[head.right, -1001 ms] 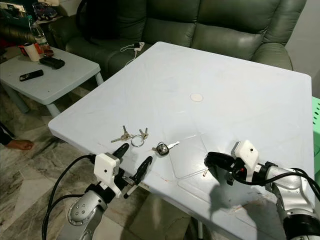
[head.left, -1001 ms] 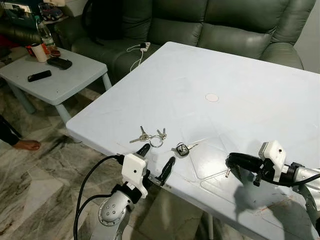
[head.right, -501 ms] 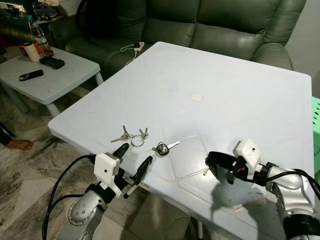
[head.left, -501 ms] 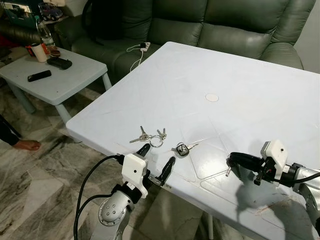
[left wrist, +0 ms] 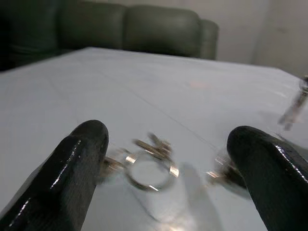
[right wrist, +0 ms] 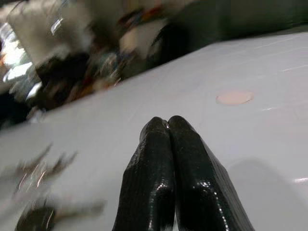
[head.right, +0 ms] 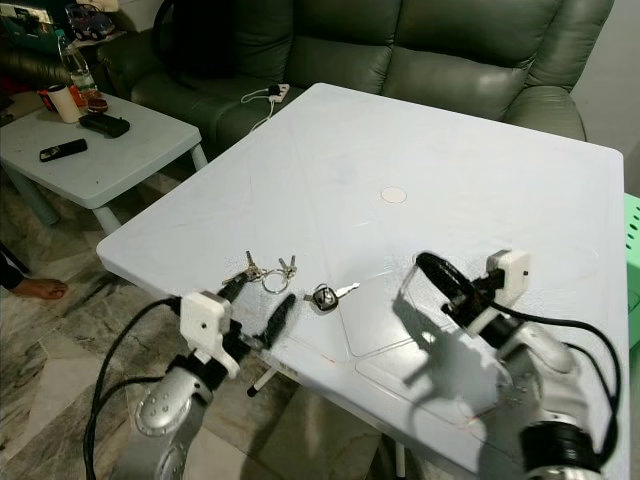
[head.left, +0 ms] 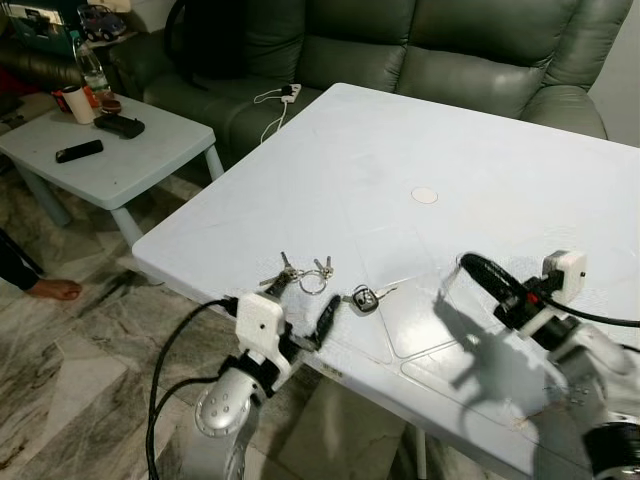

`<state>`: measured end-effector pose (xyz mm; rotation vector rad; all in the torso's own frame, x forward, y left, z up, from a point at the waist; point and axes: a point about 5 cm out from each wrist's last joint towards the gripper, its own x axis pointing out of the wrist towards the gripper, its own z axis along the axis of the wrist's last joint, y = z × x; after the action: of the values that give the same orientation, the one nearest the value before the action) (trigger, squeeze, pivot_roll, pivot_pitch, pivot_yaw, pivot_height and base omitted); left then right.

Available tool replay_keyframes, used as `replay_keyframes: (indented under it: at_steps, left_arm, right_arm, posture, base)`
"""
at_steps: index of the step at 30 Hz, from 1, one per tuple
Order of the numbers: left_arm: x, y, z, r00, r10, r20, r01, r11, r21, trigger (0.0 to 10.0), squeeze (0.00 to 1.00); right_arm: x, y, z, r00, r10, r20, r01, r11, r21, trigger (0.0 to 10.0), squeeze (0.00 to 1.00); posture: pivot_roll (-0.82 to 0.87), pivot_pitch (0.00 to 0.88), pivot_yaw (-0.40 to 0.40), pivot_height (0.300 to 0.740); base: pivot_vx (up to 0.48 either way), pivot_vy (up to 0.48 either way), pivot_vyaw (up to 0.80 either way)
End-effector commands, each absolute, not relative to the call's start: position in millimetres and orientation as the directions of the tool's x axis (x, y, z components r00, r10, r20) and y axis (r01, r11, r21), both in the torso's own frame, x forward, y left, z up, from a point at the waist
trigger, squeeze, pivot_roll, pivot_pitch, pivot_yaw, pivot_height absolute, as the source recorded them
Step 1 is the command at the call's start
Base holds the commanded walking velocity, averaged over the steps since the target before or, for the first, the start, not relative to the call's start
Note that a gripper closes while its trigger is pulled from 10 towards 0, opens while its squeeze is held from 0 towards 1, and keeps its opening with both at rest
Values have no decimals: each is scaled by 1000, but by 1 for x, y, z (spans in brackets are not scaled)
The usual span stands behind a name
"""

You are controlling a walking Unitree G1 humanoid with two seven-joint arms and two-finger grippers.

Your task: Hang keys on a hook

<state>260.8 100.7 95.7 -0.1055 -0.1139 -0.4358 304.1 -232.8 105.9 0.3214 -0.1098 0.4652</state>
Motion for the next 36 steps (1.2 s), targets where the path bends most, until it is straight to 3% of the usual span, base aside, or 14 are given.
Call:
replay_keyframes:
  at_steps: [1,3,6,8,12,13,15,28,36]
  left_arm:
    - [266,109,95,923,-365,124,378,921,-98,10000,0]
    - [280,124,102,950,-275,145,294,947,-128,10000,0]
    - [288,134,109,960,-230,162,249,963,-107,10000,0]
    - [292,138,111,966,-205,161,222,970,-102,10000,0]
    - [303,154,122,973,-121,195,142,985,-95,10000,0]
    - [306,159,127,974,-92,208,112,990,-85,10000,0]
    - [309,164,133,972,-63,225,84,993,-86,10000,0]
    - [283,156,125,971,-97,217,124,986,-115,10000,0]
    - [285,166,128,971,-102,216,127,986,-106,10000,0]
  right_arm:
    - [310,-237,121,908,341,241,-404,867,292,10000,0]
    - [314,-228,127,937,203,283,-295,895,335,10000,0]
    - [315,-220,131,945,153,288,-233,935,268,10000,0]
    - [317,-220,130,958,102,268,-183,938,296,10000,0]
    - [319,-212,130,978,45,204,-85,977,193,10000,0]
    - [319,-206,134,976,48,211,-70,992,101,10000,0]
    - [318,-202,137,977,27,212,-50,994,102,10000,0]
    - [276,-185,118,983,58,175,-68,997,46,10000,0]
    - [275,-191,111,989,46,139,-50,998,26,10000,0]
  posture:
    - [-34,34,-33,721]
    - [-31,21,-33,721]
    - [-30,16,-34,721]
    - [-30,16,-34,721]
    - [-33,4,-32,721]
    - [-34,0,-27,721]
    - [-34,0,-27,721]
    - [-43,11,-20,721]
    - [-43,11,-10,721]
  base:
    - [0,0,0]
    - [0,0,0]
    - [0,0,0]
    - [0,0,0]
    - [0,0,0]
    - [0,0,0]
    - [0,0,0]
    - [0,0,0]
    - [0,0,0]
